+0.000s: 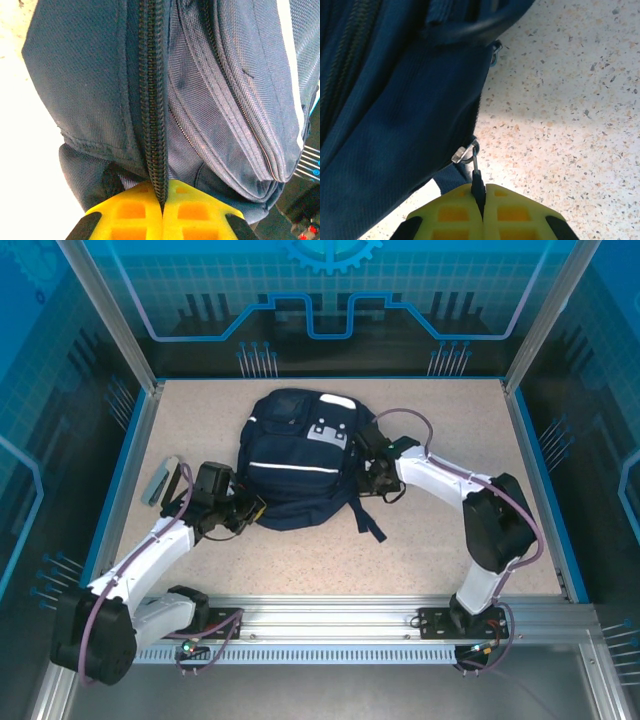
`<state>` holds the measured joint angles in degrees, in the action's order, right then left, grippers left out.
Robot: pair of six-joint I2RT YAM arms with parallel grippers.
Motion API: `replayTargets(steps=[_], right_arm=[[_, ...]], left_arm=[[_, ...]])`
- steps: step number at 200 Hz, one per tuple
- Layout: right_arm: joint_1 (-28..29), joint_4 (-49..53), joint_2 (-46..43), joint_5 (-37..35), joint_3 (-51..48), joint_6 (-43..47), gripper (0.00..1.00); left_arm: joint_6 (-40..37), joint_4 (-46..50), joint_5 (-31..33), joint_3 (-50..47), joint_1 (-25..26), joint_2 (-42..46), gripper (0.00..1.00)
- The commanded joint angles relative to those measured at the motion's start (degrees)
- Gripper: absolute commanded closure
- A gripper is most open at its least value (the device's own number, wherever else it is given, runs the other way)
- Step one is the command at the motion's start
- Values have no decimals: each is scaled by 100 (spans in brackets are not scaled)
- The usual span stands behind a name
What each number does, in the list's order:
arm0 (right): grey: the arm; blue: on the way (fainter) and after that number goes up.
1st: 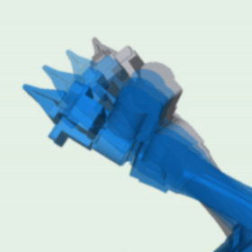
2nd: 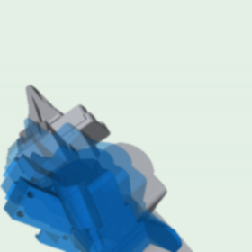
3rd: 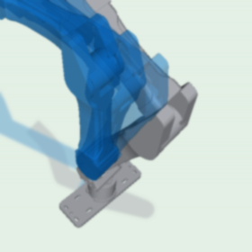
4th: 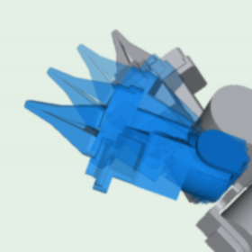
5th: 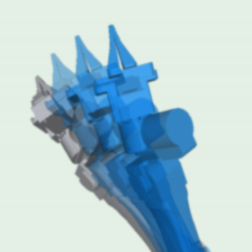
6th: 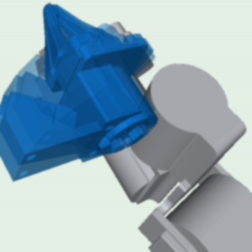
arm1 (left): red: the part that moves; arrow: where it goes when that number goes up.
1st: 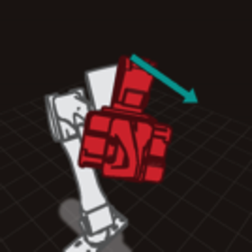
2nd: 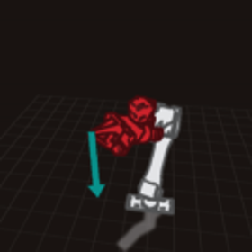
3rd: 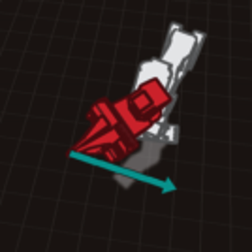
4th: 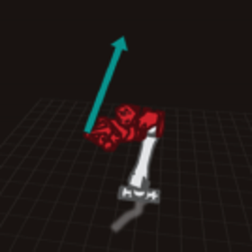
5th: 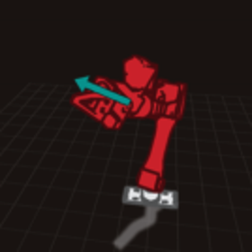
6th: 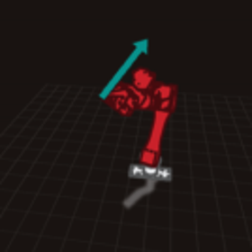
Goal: Pack the student bag
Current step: Zip the student bag at the center of the table.
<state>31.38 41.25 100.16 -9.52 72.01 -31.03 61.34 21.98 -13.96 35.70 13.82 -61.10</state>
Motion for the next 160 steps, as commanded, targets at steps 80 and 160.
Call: replayTargets(steps=[80,160], right_arm=[[-716,350,-169,490,-99,314,100],[-1625,221,-1218,1044,-1074,672,89]], left_arm=[[-1090,794,-925,24,-152,517,72],[-1868,1637,-697,1036,133,759,35]])
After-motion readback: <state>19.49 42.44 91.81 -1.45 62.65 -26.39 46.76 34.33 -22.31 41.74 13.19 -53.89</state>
